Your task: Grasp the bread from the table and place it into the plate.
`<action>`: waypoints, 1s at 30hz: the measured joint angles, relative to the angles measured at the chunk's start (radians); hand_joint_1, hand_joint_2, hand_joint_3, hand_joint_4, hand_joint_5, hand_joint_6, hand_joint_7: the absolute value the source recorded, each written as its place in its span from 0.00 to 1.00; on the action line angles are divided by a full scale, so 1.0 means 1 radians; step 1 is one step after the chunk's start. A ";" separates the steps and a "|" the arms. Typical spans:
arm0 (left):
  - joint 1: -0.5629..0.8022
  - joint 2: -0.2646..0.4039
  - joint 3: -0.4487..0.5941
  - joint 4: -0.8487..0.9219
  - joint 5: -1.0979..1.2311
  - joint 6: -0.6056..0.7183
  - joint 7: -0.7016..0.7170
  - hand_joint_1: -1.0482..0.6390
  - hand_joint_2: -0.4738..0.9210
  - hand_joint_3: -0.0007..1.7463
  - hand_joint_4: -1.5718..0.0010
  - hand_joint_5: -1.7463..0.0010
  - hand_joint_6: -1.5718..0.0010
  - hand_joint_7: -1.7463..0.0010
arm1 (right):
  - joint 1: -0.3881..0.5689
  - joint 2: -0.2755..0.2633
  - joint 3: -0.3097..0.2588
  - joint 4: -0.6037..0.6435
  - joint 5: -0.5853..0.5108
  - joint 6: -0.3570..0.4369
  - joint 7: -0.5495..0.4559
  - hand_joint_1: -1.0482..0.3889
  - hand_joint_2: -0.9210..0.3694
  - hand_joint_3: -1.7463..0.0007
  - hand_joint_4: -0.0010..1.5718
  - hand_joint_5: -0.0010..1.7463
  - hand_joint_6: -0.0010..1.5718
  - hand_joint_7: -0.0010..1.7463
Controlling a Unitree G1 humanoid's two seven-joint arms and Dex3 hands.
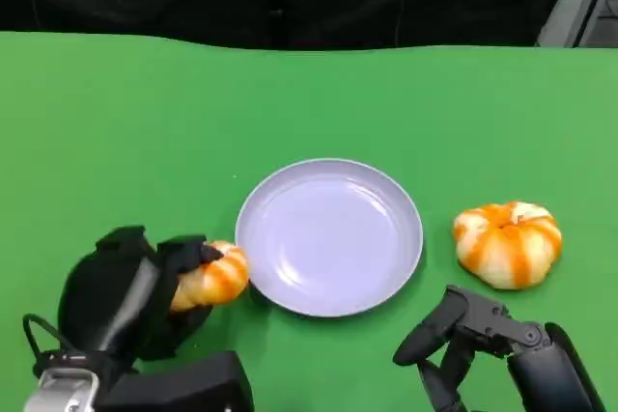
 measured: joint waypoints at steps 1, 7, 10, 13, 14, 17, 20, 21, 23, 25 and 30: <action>0.007 0.000 0.004 -0.016 -0.002 -0.003 0.003 0.54 0.58 0.76 0.44 0.00 0.39 0.36 | 0.000 0.000 0.000 0.000 0.000 0.000 0.000 0.63 0.38 0.33 0.54 0.91 0.47 0.69; 0.045 -0.012 0.029 -0.093 -0.005 -0.059 0.085 0.54 0.51 0.85 0.42 0.00 0.42 0.25 | -0.002 -0.001 0.001 -0.001 -0.010 0.001 0.000 0.63 0.39 0.32 0.55 0.91 0.47 0.69; 0.045 -0.024 0.032 -0.119 -0.005 -0.105 0.122 0.53 0.51 0.86 0.41 0.00 0.43 0.22 | -0.002 -0.002 0.001 -0.001 -0.012 0.001 0.000 0.63 0.39 0.32 0.55 0.92 0.47 0.68; 0.038 -0.035 0.031 -0.130 -0.002 -0.142 0.137 0.52 0.52 0.84 0.42 0.00 0.45 0.23 | -0.002 -0.002 0.001 -0.001 -0.015 0.001 0.000 0.63 0.39 0.32 0.55 0.92 0.47 0.68; 0.032 -0.039 0.028 -0.130 0.003 -0.144 0.137 0.52 0.52 0.83 0.42 0.00 0.44 0.25 | -0.002 -0.002 0.001 -0.001 -0.015 0.001 0.000 0.63 0.39 0.32 0.55 0.92 0.47 0.68; -0.026 -0.054 0.003 -0.127 0.024 -0.149 0.135 0.53 0.52 0.83 0.42 0.00 0.43 0.26 | -0.003 -0.003 0.002 -0.001 -0.016 0.001 -0.001 0.63 0.39 0.32 0.55 0.92 0.47 0.68; -0.076 -0.069 -0.013 -0.110 0.032 -0.169 0.133 0.52 0.49 0.88 0.42 0.00 0.44 0.22 | 0.000 -0.004 0.000 -0.001 -0.015 0.001 -0.001 0.63 0.39 0.32 0.55 0.92 0.47 0.68; -0.097 -0.082 -0.020 -0.085 0.025 -0.174 0.128 0.52 0.50 0.88 0.43 0.00 0.44 0.22 | 0.001 -0.006 -0.002 0.000 -0.015 0.001 -0.001 0.63 0.39 0.33 0.55 0.92 0.47 0.68; -0.142 -0.111 -0.042 -0.030 0.007 -0.180 0.108 0.54 0.52 0.82 0.43 0.00 0.44 0.23 | 0.003 -0.010 -0.007 0.000 -0.013 -0.002 -0.001 0.62 0.38 0.33 0.54 0.92 0.48 0.68; -0.189 -0.142 -0.066 0.036 0.006 -0.175 0.100 0.53 0.53 0.78 0.42 0.00 0.45 0.20 | 0.005 -0.014 -0.015 0.001 -0.006 -0.012 0.000 0.63 0.38 0.34 0.54 0.93 0.48 0.67; -0.310 -0.206 -0.117 0.185 0.025 -0.156 0.109 0.53 0.55 0.77 0.42 0.00 0.48 0.14 | 0.015 -0.024 -0.025 0.009 0.015 -0.028 0.002 0.64 0.38 0.34 0.52 0.92 0.48 0.67</action>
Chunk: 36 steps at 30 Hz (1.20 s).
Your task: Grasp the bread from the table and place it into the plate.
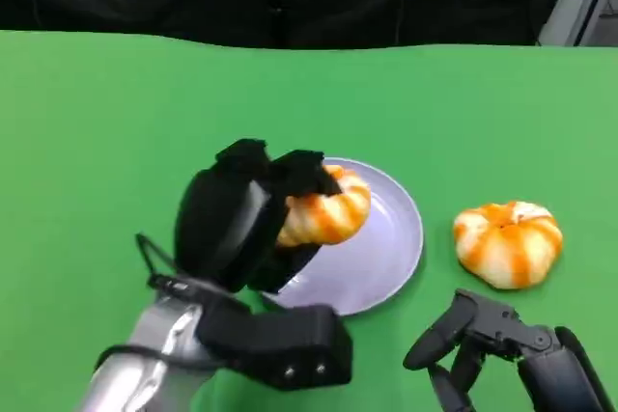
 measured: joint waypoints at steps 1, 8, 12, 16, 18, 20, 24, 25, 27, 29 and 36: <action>-0.024 -0.015 -0.007 0.035 0.003 0.004 0.004 0.53 0.55 0.76 0.43 0.00 0.47 0.16 | 0.000 -0.003 -0.001 0.005 0.005 -0.007 0.001 0.64 0.38 0.34 0.52 0.92 0.48 0.67; -0.118 -0.058 -0.072 0.190 0.018 0.144 -0.142 0.34 0.97 0.17 0.95 0.65 0.83 0.90 | 0.002 -0.010 -0.006 0.026 0.015 -0.026 0.002 0.63 0.37 0.35 0.52 0.91 0.47 0.67; -0.119 -0.042 -0.128 0.130 0.062 0.314 -0.367 0.23 1.00 0.19 1.00 0.88 0.93 0.97 | 0.005 -0.011 -0.005 0.026 0.015 -0.027 0.002 0.63 0.37 0.35 0.52 0.93 0.47 0.68; -0.120 -0.005 -0.181 0.046 0.106 0.432 -0.581 0.14 1.00 0.29 1.00 0.98 0.95 0.99 | 0.006 -0.010 -0.001 0.025 0.012 -0.027 0.002 0.63 0.37 0.35 0.53 0.93 0.47 0.68; -0.119 0.020 -0.201 0.012 0.119 0.470 -0.677 0.12 1.00 0.30 1.00 0.98 0.95 0.99 | 0.006 -0.010 0.000 0.025 0.007 -0.027 0.002 0.64 0.38 0.34 0.53 0.92 0.47 0.68; -0.118 0.040 -0.207 -0.022 0.123 0.496 -0.747 0.10 1.00 0.33 1.00 1.00 0.96 0.99 | 0.005 -0.010 0.000 0.026 0.006 -0.029 0.001 0.64 0.38 0.34 0.53 0.90 0.47 0.68; -0.109 0.061 -0.200 -0.079 0.085 0.522 -0.833 0.08 1.00 0.36 1.00 1.00 0.97 0.99 | 0.002 -0.010 0.000 0.032 0.004 -0.041 -0.003 0.64 0.38 0.34 0.54 0.90 0.48 0.68; -0.099 0.068 -0.191 -0.103 0.067 0.522 -0.847 0.09 1.00 0.36 1.00 1.00 0.97 0.99 | 0.001 -0.009 0.001 0.031 0.001 -0.041 -0.003 0.63 0.38 0.34 0.54 0.91 0.48 0.68; -0.070 0.089 -0.161 -0.165 0.018 0.516 -0.872 0.09 1.00 0.35 1.00 1.00 0.98 0.99 | 0.003 -0.007 0.003 0.031 -0.010 -0.036 -0.003 0.63 0.38 0.34 0.54 0.91 0.48 0.67; -0.046 0.112 -0.134 -0.225 -0.014 0.511 -0.888 0.11 1.00 0.34 0.99 1.00 0.97 0.99 | 0.001 -0.004 0.005 0.031 -0.015 -0.029 -0.002 0.63 0.38 0.34 0.55 0.92 0.48 0.67; 0.163 0.139 0.111 -0.448 -0.313 0.374 -0.808 0.35 1.00 0.18 0.73 0.82 0.75 0.93 | 0.003 0.009 0.014 0.020 -0.049 -0.002 -0.004 0.63 0.37 0.37 0.55 0.92 0.48 0.66</action>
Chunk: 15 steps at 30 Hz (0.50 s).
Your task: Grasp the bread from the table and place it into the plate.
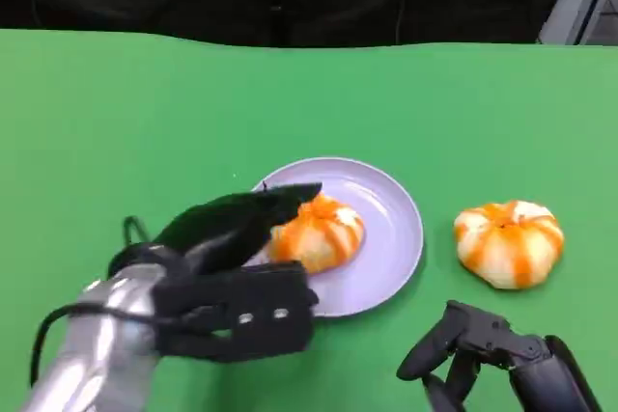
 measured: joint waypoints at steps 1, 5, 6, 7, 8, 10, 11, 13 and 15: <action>0.040 -0.020 0.042 -0.026 -0.064 -0.006 0.017 0.38 1.00 0.18 0.69 0.80 0.71 0.92 | 0.002 0.001 0.000 -0.003 -0.003 0.002 -0.001 0.63 0.37 0.37 0.55 0.92 0.48 0.66; 0.153 -0.049 0.140 -0.065 -0.227 -0.087 0.050 0.48 1.00 0.16 0.56 0.63 0.54 0.86 | 0.003 0.006 0.004 -0.018 -0.005 0.009 -0.001 0.63 0.36 0.37 0.55 0.93 0.48 0.66; 0.183 -0.052 0.164 -0.068 -0.266 -0.125 0.056 0.48 1.00 0.16 0.55 0.60 0.51 0.85 | 0.002 0.006 0.005 -0.019 -0.005 0.011 0.000 0.63 0.36 0.37 0.55 0.93 0.48 0.66; 0.213 -0.054 0.185 -0.071 -0.302 -0.167 0.062 0.49 1.00 0.17 0.54 0.59 0.50 0.85 | 0.003 0.006 0.004 -0.020 -0.004 0.011 -0.001 0.63 0.36 0.37 0.56 0.93 0.48 0.66; 0.238 -0.054 0.201 -0.072 -0.328 -0.198 0.064 0.49 1.00 0.17 0.54 0.59 0.50 0.85 | 0.004 0.006 0.002 -0.020 -0.003 0.011 -0.001 0.63 0.36 0.37 0.56 0.93 0.49 0.66; 0.283 -0.057 0.226 -0.070 -0.379 -0.254 0.067 0.56 0.93 0.30 0.50 0.44 0.43 0.73 | 0.002 0.005 0.000 -0.020 -0.002 0.011 0.000 0.63 0.36 0.37 0.55 0.92 0.49 0.65; 0.310 -0.062 0.240 -0.068 -0.411 -0.291 0.069 0.57 0.87 0.40 0.50 0.38 0.44 0.65 | 0.002 0.005 -0.001 -0.020 0.000 0.011 0.000 0.63 0.36 0.37 0.55 0.92 0.49 0.65; 0.371 -0.078 0.263 -0.067 -0.485 -0.350 0.070 0.60 0.80 0.54 0.50 0.31 0.47 0.52 | 0.002 0.005 -0.005 -0.020 0.005 0.011 0.001 0.64 0.36 0.36 0.54 0.91 0.49 0.66; 0.409 -0.088 0.274 -0.066 -0.527 -0.362 0.070 0.65 0.75 0.66 0.49 0.22 0.50 0.37 | 0.002 0.005 -0.007 -0.020 0.011 0.011 0.002 0.64 0.37 0.36 0.54 0.91 0.49 0.66</action>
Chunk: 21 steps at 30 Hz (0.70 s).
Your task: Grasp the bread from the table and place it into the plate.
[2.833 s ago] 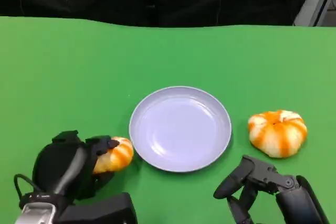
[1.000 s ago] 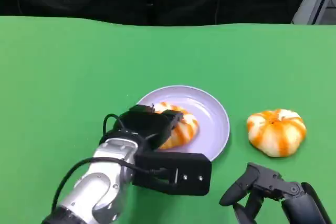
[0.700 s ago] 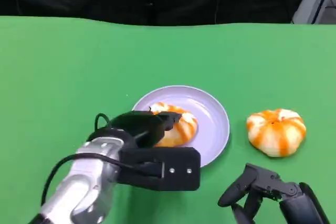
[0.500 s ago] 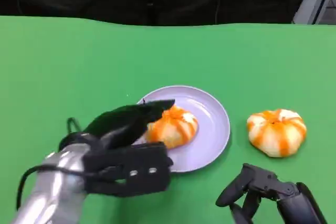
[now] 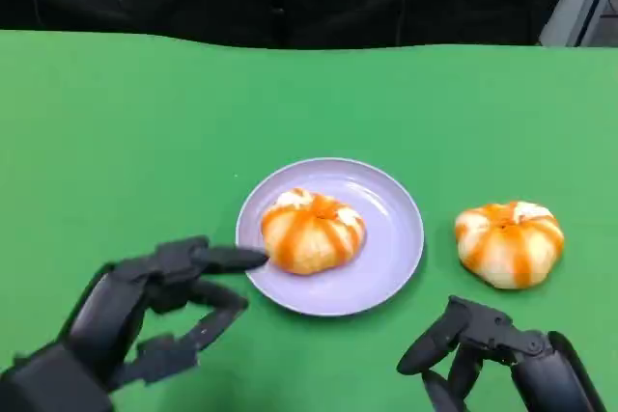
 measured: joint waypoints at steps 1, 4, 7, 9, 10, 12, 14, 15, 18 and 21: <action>0.019 -0.002 0.005 -0.001 -0.020 -0.004 0.000 0.67 0.74 0.69 0.48 0.18 0.50 0.31 | 0.000 0.000 0.000 0.000 0.008 0.000 0.000 0.64 0.37 0.36 0.54 0.91 0.49 0.66; 0.074 -0.016 0.018 -0.031 -0.068 -0.002 0.001 0.68 0.74 0.73 0.46 0.11 0.50 0.21 | 0.001 -0.001 -0.001 0.000 0.015 -0.001 0.002 0.64 0.37 0.35 0.53 0.90 0.48 0.66; 0.111 -0.031 0.030 -0.069 -0.098 0.006 0.009 0.67 0.71 0.75 0.45 0.06 0.49 0.17 | 0.002 -0.001 -0.001 0.000 0.026 -0.001 0.002 0.64 0.37 0.34 0.53 0.90 0.48 0.67; 0.131 -0.039 0.036 -0.090 -0.099 0.012 0.022 0.67 0.69 0.78 0.44 0.02 0.51 0.11 | 0.001 -0.002 -0.002 0.000 0.031 -0.001 0.004 0.63 0.37 0.34 0.53 0.90 0.48 0.67; 0.144 -0.049 0.038 -0.102 -0.102 0.015 0.031 0.67 0.69 0.78 0.44 0.01 0.51 0.10 | 0.002 -0.004 -0.004 0.000 0.034 -0.002 0.006 0.63 0.37 0.35 0.53 0.90 0.48 0.67; 0.162 -0.065 0.038 -0.113 -0.105 0.017 0.042 0.66 0.70 0.75 0.46 0.00 0.53 0.09 | 0.002 -0.009 -0.008 0.001 0.041 -0.007 0.009 0.63 0.37 0.34 0.53 0.90 0.48 0.67; 0.167 -0.074 0.038 -0.113 -0.103 0.017 0.052 0.66 0.71 0.73 0.47 0.00 0.55 0.08 | 0.002 -0.013 -0.013 0.005 0.050 -0.019 0.009 0.64 0.37 0.34 0.53 0.90 0.47 0.67; 0.166 -0.077 0.037 -0.113 -0.097 0.017 0.056 0.65 0.71 0.72 0.47 0.00 0.55 0.07 | 0.002 -0.015 -0.016 0.008 0.053 -0.027 0.009 0.64 0.37 0.34 0.53 0.90 0.47 0.67; 0.163 -0.082 0.032 -0.110 -0.088 0.009 0.056 0.65 0.70 0.72 0.46 0.00 0.54 0.08 | 0.003 -0.018 -0.029 0.013 0.055 -0.035 0.010 0.64 0.37 0.34 0.53 0.90 0.47 0.67; 0.161 -0.087 0.027 -0.105 -0.087 -0.014 0.056 0.65 0.69 0.73 0.46 0.00 0.53 0.09 | 0.003 -0.021 -0.039 0.017 0.057 -0.035 0.011 0.64 0.37 0.34 0.53 0.90 0.48 0.67</action>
